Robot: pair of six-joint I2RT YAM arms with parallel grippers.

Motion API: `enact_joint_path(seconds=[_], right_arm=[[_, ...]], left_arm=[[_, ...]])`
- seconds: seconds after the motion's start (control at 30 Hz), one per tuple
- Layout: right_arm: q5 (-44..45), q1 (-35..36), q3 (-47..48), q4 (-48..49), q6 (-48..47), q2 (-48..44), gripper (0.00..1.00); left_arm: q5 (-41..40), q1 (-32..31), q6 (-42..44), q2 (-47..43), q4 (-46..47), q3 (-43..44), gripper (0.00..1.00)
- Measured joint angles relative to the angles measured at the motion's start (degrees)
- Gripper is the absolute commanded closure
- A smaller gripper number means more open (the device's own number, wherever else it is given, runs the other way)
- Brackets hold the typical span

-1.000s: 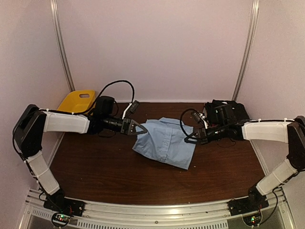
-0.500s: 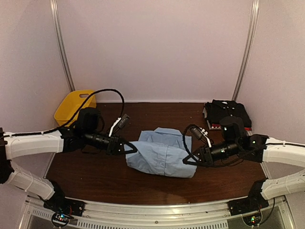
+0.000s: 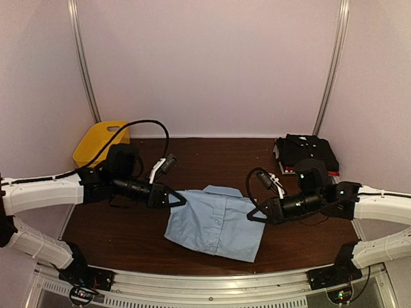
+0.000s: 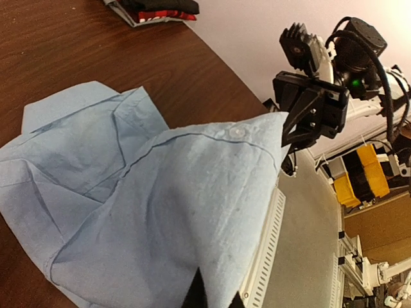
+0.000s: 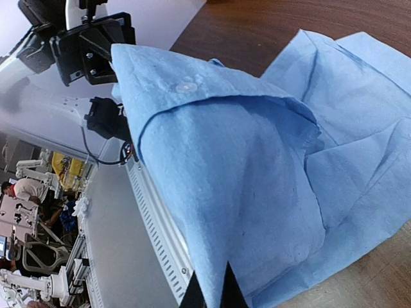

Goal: Fold and stack the long sleeve shirts
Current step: Fold the 2/3-rectangle-folded shirt at the center of the board.

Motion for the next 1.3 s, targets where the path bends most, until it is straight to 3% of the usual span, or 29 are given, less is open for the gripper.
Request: enact_joint_path(seconds=[0.43,0.7,1.17,1.3], right_arm=[[-6.9,-15.5,6.5,-0.5,-8.8,18.2,0.86],[-10.2,-20.3,10.4,0.0,-12.6,28.8,1.00],[-12.3,-23.9,12.8,4.4,-14.4,41.3,0.98],[-12.3,-24.5,13.5,4.7,-15.0,43.4,0.97]], left_arm=[[1.3,10.0,1.6,23.0,0.5,9.8,1.00],[3.1,12.2,1.8,32.2,1.6,14.9,1.00],[3.7,13.6,3.0,44.5,1.7,25.4,1.00],[3.7,13.7,3.4,47.0,1.7,27.1,0.94]])
